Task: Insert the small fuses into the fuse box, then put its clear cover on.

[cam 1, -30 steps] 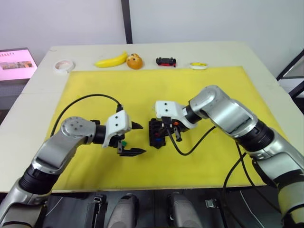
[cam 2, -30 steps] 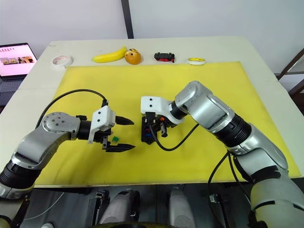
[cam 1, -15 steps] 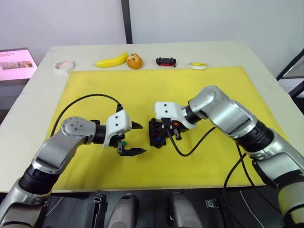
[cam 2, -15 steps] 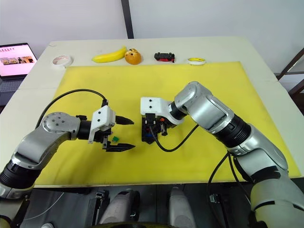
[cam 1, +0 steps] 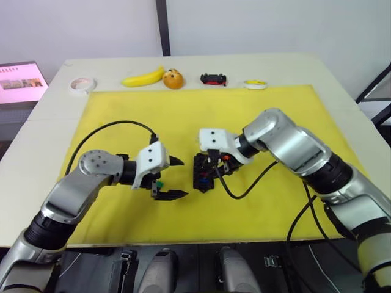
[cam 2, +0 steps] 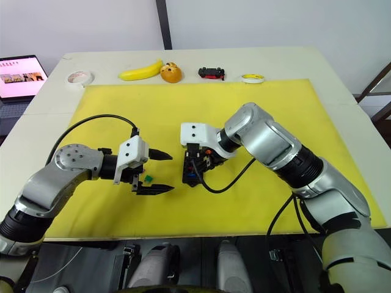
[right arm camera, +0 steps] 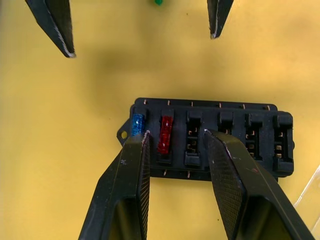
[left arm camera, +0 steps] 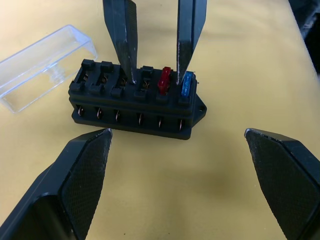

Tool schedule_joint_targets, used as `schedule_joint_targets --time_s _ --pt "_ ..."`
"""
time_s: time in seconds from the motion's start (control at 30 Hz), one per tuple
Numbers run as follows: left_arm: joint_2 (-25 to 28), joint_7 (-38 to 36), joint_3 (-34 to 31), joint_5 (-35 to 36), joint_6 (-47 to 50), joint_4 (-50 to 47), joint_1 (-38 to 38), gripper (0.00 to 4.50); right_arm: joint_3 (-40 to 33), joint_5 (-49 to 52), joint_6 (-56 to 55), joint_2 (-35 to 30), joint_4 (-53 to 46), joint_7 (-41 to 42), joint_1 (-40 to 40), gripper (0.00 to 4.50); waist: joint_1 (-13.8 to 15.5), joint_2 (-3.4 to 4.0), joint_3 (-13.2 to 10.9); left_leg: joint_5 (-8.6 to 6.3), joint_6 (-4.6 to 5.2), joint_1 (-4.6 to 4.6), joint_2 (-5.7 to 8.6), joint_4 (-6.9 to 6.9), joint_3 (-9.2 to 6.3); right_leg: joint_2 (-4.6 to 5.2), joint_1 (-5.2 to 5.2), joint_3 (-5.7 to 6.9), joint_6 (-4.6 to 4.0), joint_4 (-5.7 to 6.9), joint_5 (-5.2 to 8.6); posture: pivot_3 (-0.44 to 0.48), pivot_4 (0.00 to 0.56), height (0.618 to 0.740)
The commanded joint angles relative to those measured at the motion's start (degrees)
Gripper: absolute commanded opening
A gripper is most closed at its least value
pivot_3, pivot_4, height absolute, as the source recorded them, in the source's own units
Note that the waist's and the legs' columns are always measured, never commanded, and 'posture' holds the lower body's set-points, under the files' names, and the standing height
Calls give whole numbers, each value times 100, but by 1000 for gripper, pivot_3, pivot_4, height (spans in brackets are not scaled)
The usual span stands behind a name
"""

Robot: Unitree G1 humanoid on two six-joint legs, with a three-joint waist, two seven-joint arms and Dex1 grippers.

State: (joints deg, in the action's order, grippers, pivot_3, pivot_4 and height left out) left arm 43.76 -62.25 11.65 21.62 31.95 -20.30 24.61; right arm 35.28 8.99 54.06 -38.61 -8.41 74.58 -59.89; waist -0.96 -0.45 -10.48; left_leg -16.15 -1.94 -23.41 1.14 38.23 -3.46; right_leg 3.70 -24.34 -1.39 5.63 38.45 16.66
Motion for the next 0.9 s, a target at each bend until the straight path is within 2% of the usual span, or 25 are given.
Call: schedule_joint_targets --time_s 0.03,0.17,0.27,0.33,0.53,0.9 --pt "-10 10 -40 -41 -104 -81 59 4500 -402 163 -82 -22 -82 39 -215 1802 0 0 0 0 0 0 0 0 0 0 0 0 0 0 0 0 150 740" --pt "-11 10 -48 -41 -108 -73 65 4500 -800 355 -216 -59 -190 -41 -76 1802 3 0 0 0 0 0 0 0 0 0 0 0 0 0 0 0 150 740" --pt "-10 8 -53 -50 -127 -54 63 4500 -1193 461 -588 -78 -445 -282 471 909 22 -4 2 0 0 0 0 -1 -1 1 0 0 0 -1 0 0 150 740" --pt "-11 4 -56 -57 -136 -38 64 4500 -1350 471 -976 -128 -681 -364 896 41 21 -4 2 0 0 0 -1 0 0 2 2 0 0 -2 0 0 150 740" --pt "-7 -22 -62 -68 -156 15 89 4500 -1667 620 -1295 115 -1002 -820 1672 41 -12 -4 2 0 0 1 -1 1 2 -1 0 -2 0 4 0 0 150 740" --pt "-6 -72 -45 -89 -179 77 138 4500 -1586 568 -1383 225 -797 -1212 1998 41 11 -4 2 0 0 2 0 2 1 -1 2 -2 0 6 0 0 150 740"
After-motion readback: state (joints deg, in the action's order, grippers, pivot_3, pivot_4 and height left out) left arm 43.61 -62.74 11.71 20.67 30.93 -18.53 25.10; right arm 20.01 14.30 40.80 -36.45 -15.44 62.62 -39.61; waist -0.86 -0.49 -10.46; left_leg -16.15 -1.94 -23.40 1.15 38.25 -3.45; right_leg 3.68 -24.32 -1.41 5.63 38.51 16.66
